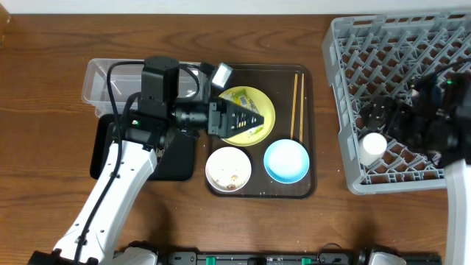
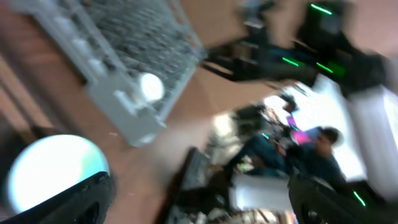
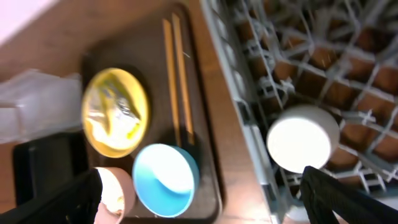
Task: Sort waste into correct bins and load items into the dishwasher rack
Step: 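Pick the white tissue off the yellow plate and drop it in clear bin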
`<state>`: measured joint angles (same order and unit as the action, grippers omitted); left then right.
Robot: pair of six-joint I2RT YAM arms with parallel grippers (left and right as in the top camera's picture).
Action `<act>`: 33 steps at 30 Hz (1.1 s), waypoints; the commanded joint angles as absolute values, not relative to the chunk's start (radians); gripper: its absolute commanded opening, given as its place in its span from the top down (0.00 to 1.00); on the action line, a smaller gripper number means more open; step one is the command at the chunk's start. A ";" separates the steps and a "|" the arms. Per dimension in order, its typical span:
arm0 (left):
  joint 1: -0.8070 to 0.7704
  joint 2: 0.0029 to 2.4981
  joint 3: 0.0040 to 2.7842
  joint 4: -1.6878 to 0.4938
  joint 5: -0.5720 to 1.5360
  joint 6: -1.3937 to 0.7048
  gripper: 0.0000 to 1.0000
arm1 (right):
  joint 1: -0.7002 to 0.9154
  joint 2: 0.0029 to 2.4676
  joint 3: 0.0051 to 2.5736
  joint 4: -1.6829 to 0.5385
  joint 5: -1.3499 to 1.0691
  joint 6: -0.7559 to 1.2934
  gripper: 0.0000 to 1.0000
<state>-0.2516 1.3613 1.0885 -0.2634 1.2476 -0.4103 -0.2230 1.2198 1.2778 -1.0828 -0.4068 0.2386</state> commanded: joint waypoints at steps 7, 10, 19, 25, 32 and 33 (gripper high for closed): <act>-0.406 1.367 1.106 -0.450 0.340 -0.461 0.22 | -0.221 1.137 1.294 -1.082 -0.511 0.208 0.01; -0.507 1.393 1.106 -0.472 0.088 -0.441 0.22 | -0.221 1.141 1.294 -1.084 -0.514 0.208 0.01; -0.557 1.687 1.206 -0.473 -0.184 -0.394 0.23 | -0.217 1.148 1.294 -1.097 -0.514 0.209 0.01; -0.554 1.885 1.343 -0.501 -0.191 -0.358 0.28 | -0.184 1.149 1.294 -1.100 -0.514 0.214 0.01; -0.513 2.014 1.353 -0.496 -0.211 -0.361 0.42 | -0.151 1.150 1.294 -1.100 -0.514 0.218 0.01; -0.505 2.032 1.353 -0.496 -0.211 -0.361 0.46 | -0.147 1.150 1.294 -1.099 -0.513 0.224 0.01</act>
